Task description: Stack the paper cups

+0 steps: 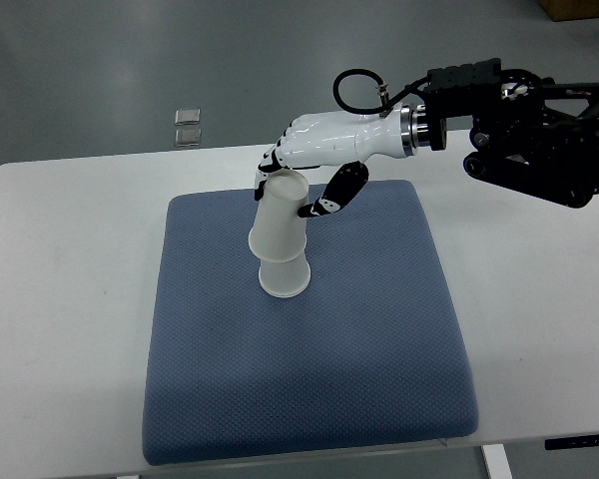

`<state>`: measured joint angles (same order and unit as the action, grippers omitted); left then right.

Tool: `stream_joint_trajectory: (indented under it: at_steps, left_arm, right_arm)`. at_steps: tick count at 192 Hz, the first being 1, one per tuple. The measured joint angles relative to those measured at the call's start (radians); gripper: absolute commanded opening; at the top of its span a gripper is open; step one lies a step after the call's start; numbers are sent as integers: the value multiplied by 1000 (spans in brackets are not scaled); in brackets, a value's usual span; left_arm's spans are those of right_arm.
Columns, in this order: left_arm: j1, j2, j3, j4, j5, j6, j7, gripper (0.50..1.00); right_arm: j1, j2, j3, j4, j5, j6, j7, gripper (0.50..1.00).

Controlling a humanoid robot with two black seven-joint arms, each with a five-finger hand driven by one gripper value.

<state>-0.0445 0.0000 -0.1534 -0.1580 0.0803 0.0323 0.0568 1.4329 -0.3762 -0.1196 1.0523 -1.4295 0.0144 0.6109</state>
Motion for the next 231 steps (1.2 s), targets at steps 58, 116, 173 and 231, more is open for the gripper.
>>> stream_joint_trajectory:
  at_steps: [58,116,173,231]
  left_arm:
    - [0,0,0,0,0,0,0,1000]
    - [0,0,0,0,0,0,0,1000]
    - [0,0,0,0,0,0,0,1000]
    - [0,0,0,0,0,0,0,1000]
  right_arm:
    - [-11,0,-1,-1,-3,-36,0,829]
    - [-12,0,-2,-1,-6,-38,0,870]
    - [-55,1,11,-64,18,-36,0,897]
    - [-137,-2,71,-173,261,0,0,897]
